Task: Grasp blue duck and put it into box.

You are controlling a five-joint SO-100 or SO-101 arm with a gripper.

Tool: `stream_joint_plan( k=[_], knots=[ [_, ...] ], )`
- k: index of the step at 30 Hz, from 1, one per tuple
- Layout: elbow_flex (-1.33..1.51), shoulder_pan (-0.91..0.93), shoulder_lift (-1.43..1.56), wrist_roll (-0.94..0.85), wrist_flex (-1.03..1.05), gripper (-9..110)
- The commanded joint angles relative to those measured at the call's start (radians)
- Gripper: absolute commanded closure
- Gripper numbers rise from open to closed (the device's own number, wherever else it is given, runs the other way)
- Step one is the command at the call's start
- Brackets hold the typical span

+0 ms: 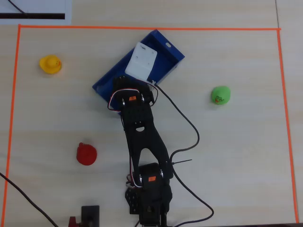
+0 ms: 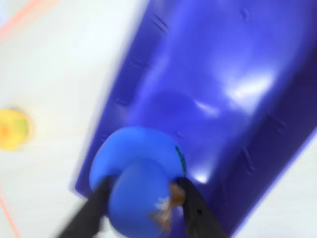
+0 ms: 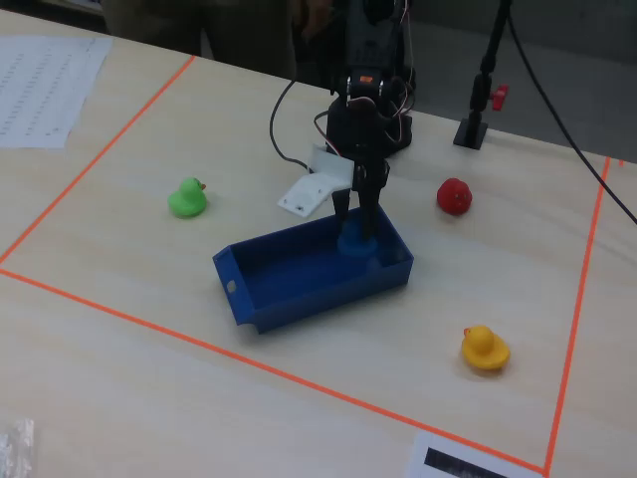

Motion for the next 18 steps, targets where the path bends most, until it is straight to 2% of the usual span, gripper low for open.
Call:
stream_joint_plan(
  k=[1,5,6,9,12,18],
  knots=[
    [-0.199,0.054,0.143,0.002,0.156,57],
    [-0.626,0.115,0.204,0.006,0.402,59],
    [-0.715,0.126,0.216,0.006,0.443,65],
    [-0.798,0.133,0.322,0.041,0.495,99],
    [-0.522,0.098,0.545,0.028,0.469,101],
    [0.367,0.072,0.988,-0.006,0.291,101]
  ],
)
